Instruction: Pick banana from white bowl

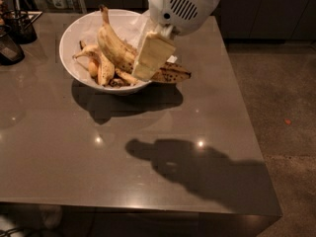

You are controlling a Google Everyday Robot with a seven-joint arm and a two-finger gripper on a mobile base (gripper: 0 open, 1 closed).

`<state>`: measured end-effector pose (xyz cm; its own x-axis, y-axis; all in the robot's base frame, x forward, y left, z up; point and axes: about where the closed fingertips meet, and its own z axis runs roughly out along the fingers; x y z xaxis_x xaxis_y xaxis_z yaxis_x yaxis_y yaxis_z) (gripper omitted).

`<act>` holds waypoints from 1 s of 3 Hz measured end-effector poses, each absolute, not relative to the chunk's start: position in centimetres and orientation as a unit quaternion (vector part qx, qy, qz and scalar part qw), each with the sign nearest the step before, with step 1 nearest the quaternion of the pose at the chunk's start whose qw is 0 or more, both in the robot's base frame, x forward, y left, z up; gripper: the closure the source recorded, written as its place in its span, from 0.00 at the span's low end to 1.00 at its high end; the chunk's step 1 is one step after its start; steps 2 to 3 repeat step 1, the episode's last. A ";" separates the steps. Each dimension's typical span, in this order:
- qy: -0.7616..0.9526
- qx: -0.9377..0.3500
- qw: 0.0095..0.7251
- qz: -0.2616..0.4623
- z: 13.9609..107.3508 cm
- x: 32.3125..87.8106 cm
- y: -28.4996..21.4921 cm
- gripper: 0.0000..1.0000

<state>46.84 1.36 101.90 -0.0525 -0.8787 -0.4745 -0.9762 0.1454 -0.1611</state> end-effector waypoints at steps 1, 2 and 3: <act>0.718 -0.646 0.238 0.102 101.9 46.8 1.4 1.00; 0.718 -0.646 0.238 0.102 101.9 46.8 1.4 1.00; 0.718 -0.646 0.238 0.102 101.9 46.8 1.4 1.00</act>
Offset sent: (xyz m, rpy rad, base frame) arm 0.0000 0.0000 0.0000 0.0000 0.0000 0.0000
